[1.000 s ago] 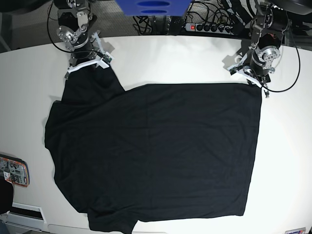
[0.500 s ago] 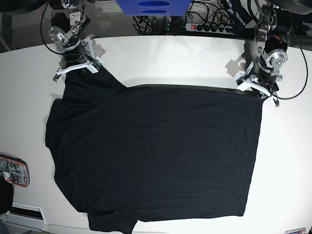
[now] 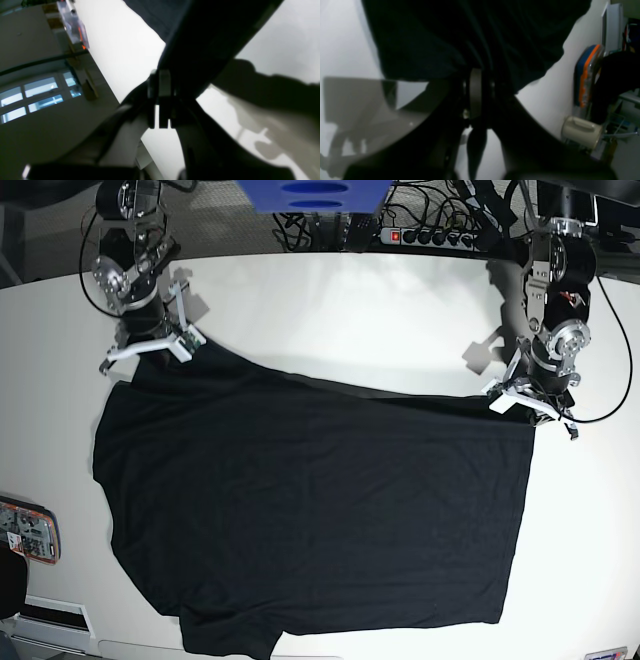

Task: Fold the T-shirt properly
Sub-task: 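Lift the shoulder edge with both grippers and pull it across the shirt toward the hem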

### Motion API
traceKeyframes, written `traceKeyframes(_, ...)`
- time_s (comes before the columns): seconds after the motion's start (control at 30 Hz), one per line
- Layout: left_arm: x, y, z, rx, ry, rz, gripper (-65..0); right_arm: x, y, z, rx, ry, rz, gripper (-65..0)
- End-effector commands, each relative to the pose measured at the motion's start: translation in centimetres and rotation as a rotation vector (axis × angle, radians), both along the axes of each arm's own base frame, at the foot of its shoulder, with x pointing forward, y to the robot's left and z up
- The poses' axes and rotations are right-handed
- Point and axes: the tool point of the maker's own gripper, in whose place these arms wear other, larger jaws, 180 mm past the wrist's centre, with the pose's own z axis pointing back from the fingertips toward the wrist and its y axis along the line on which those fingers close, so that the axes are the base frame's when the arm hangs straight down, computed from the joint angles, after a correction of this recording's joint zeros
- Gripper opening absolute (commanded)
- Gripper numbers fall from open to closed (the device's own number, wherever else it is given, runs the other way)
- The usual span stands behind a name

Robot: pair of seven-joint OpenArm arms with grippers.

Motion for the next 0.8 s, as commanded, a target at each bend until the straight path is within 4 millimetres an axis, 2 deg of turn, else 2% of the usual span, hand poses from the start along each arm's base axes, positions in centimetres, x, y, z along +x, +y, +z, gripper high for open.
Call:
traceKeyframes(0.0,1.1,0.4,1.5,0.019,-0.051,0.001,-65.0,1.3,-0.1,1.4,-0.004,-0.060,0.004,-65.0)
traceKeyframes(0.07,1.3,0.4,1.7,0.018,-0.057,0.001,-65.0,1.7,0.0,1.6,0.000,-0.056,0.014,-65.0)
traceKeyframes(0.23,3.4,-0.2,3.4,-0.002,-0.121,0.005,-65.0,3.6,1.5,2.6,0.098,-0.076,0.045,-65.0)
traceKeyframes(0.37,4.4,-1.0,4.0,-0.027,-0.151,0.008,-65.0,4.8,0.2,3.7,0.115,-0.105,0.020,-65.0)
traceKeyframes(0.43,5.0,-2.4,4.0,-0.043,-0.156,-0.021,-65.0,5.5,-0.3,4.4,0.113,-0.122,0.012,-65.0)
traceKeyframes(0.5,5.2,-3.3,3.4,-0.048,-0.139,-0.043,-65.0,6.5,-0.6,5.1,0.112,-0.146,0.009,-65.0)
traceKeyframes(0.57,5.2,-3.4,1.9,-0.049,-0.101,-0.045,-65.0,7.6,-0.6,6.1,0.112,-0.178,0.011,-65.0)
traceKeyframes(0.67,6.5,-3.0,0.7,-0.043,-0.071,-0.036,-65.0,9.5,-0.6,7.7,0.112,-0.234,0.013,-65.0)
traceKeyframes(0.77,7.1,-2.7,0.7,-0.051,-0.073,-0.026,-65.0,11.6,-1.2,9.6,0.091,-0.281,-0.011,-65.0)
